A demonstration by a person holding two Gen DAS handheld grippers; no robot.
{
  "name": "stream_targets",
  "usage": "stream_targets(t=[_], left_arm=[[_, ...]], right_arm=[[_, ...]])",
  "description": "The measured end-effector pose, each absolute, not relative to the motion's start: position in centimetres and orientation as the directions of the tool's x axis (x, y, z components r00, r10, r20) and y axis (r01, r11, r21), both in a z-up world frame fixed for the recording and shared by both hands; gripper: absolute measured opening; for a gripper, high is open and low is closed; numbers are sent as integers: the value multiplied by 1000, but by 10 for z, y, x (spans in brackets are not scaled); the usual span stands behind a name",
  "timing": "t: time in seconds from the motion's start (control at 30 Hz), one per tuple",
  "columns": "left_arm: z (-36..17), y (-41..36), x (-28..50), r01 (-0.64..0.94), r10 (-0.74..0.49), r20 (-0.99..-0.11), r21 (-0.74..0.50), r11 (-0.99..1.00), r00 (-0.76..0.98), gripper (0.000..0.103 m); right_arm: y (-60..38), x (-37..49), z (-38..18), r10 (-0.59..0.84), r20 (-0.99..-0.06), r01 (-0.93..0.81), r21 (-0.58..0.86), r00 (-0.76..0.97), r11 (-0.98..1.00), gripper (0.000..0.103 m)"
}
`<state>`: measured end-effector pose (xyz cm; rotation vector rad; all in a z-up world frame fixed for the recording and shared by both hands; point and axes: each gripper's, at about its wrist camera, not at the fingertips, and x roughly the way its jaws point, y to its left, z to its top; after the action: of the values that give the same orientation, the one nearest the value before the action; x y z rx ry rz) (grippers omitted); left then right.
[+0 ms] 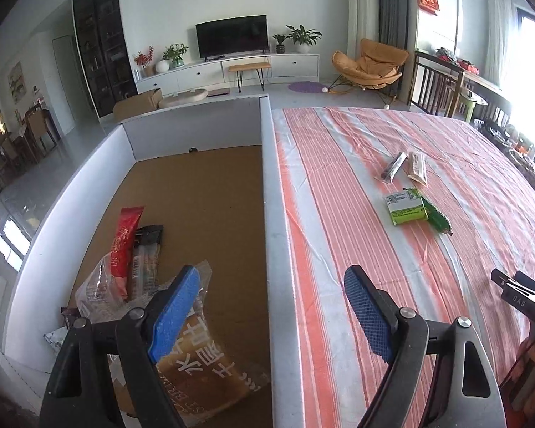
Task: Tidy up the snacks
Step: 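Move both grippers back over the green bottle and packets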
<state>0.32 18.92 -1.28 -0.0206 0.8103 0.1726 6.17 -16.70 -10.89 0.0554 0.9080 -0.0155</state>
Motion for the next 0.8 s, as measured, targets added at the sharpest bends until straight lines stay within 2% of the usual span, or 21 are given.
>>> stream_targets(t=[0.13,0.23,0.33,0.43,0.5,0.63,0.8], left_arm=[[-8,183,3,-175,165,-705,58,983,690,83],[7,169,-10,-230,254,-604,120,966,756,83],[30,140,-24,-222,277,-477,168,960,834,94],[50,111,-36,-145,190,-404,139,980,895,103],[53,93,-33,-55,91,-436,94,994,895,103],[24,60,-9,113,-111,-598,-35,993,793,103],[-45,27,29,175,-171,-765,-77,982,621,103]], right_arm=[[-164,61,-111,-11,-791,31,10,612,999,81],[-163,60,-112,-12,-790,30,9,613,1000,84],[-165,60,-112,-10,-790,32,12,612,999,86],[-165,60,-111,-9,-790,32,13,613,999,86],[-165,60,-111,-9,-790,32,13,613,999,86],[-165,60,-111,-9,-790,32,13,613,999,87],[-165,60,-111,-10,-790,32,12,613,999,87]])
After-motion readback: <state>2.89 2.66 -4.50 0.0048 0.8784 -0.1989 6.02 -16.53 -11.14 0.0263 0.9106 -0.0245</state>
